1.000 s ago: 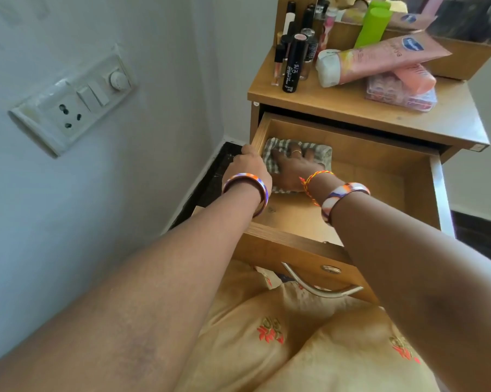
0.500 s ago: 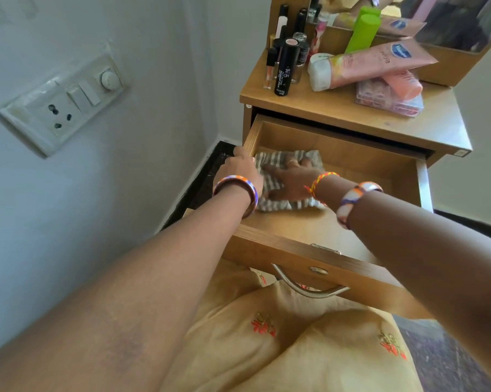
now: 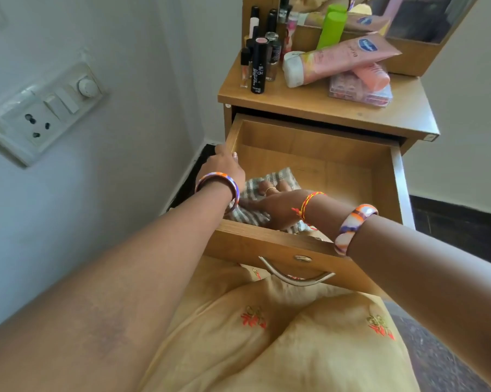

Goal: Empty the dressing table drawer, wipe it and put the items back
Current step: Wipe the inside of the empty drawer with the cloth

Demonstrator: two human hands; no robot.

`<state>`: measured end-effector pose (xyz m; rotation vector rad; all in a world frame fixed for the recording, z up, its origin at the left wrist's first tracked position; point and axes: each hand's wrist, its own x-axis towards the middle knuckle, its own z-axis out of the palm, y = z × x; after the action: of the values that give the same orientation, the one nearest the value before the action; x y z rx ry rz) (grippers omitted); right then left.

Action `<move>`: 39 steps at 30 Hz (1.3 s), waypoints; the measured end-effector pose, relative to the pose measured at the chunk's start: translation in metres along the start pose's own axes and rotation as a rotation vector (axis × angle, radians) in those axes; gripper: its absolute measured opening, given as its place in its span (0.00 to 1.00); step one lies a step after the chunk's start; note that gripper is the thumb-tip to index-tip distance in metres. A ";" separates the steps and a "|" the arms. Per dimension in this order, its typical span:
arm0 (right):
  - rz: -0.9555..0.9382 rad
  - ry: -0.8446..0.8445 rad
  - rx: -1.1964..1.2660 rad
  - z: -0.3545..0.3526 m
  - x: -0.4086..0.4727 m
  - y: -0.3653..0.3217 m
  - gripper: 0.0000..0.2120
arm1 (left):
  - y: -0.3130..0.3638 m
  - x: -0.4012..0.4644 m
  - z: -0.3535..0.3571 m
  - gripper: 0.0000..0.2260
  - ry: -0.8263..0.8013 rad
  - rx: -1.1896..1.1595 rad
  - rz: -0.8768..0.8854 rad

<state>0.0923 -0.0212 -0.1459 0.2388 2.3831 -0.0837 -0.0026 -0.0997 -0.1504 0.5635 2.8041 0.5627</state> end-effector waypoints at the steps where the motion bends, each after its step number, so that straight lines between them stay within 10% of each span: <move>1: 0.021 -0.012 -0.022 -0.001 -0.003 0.005 0.35 | -0.001 0.001 0.001 0.16 0.003 -0.008 -0.002; 9: 0.578 -0.001 0.147 0.015 -0.038 0.074 0.42 | 0.000 0.001 0.002 0.17 0.030 0.029 -0.005; 16: 0.398 -0.112 0.213 0.007 -0.053 0.021 0.13 | -0.001 0.002 0.002 0.16 0.015 -0.021 -0.019; 26: 0.020 0.022 0.539 -0.011 -0.055 -0.024 0.16 | 0.001 -0.002 -0.004 0.18 -0.016 -0.045 -0.022; 39: 0.455 -0.214 0.432 0.001 -0.110 0.054 0.17 | -0.003 0.002 0.001 0.18 -0.022 -0.107 -0.033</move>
<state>0.1823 0.0153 -0.0718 0.9193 2.0219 -0.3891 -0.0053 -0.1006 -0.1530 0.4979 2.7380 0.6905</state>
